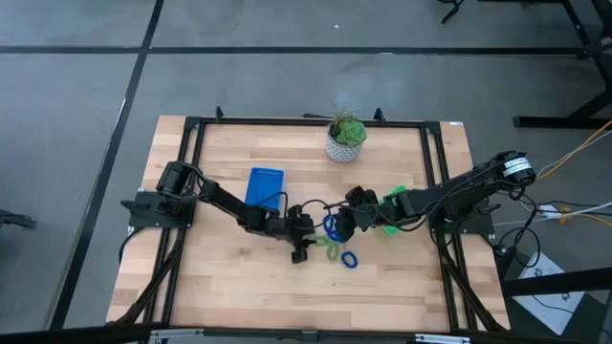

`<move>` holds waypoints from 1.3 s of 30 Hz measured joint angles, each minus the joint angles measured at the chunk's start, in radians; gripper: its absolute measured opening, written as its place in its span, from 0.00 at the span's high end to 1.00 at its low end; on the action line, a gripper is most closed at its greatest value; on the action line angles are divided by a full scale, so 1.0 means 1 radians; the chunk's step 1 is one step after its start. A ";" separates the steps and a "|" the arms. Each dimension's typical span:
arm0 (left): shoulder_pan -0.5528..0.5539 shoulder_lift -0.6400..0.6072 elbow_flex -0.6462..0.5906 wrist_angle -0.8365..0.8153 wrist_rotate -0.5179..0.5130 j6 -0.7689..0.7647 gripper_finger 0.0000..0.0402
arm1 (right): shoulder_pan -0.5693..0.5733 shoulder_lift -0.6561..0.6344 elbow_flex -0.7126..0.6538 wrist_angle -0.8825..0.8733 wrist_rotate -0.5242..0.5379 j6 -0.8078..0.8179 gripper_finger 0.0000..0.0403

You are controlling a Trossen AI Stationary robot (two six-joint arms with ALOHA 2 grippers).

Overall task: Sort items
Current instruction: Put the green spring keychain into the green bin

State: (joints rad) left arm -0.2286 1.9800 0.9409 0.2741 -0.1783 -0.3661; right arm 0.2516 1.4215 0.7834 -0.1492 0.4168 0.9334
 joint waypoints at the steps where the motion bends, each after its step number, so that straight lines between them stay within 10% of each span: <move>1: 0.000 -0.003 -0.001 0.000 0.009 -0.003 0.61 | 0.000 0.000 0.000 0.000 0.000 0.000 0.62; 15: 0.000 -0.005 -0.004 0.014 0.103 0.011 0.98 | 0.000 0.000 0.000 -0.001 -0.012 0.000 0.62; 28: 0.000 -0.147 -0.007 -0.092 -0.045 0.152 1.00 | 0.000 0.000 0.000 0.031 -0.052 -0.007 0.62; 39: 0.001 -0.186 -0.006 -0.047 0.046 0.224 0.97 | 0.001 0.000 0.000 0.071 -0.054 -0.025 0.62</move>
State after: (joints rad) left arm -0.2279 1.7943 0.9344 0.2272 -0.1322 -0.1425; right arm 0.2528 1.4212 0.7834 -0.0781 0.3630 0.9081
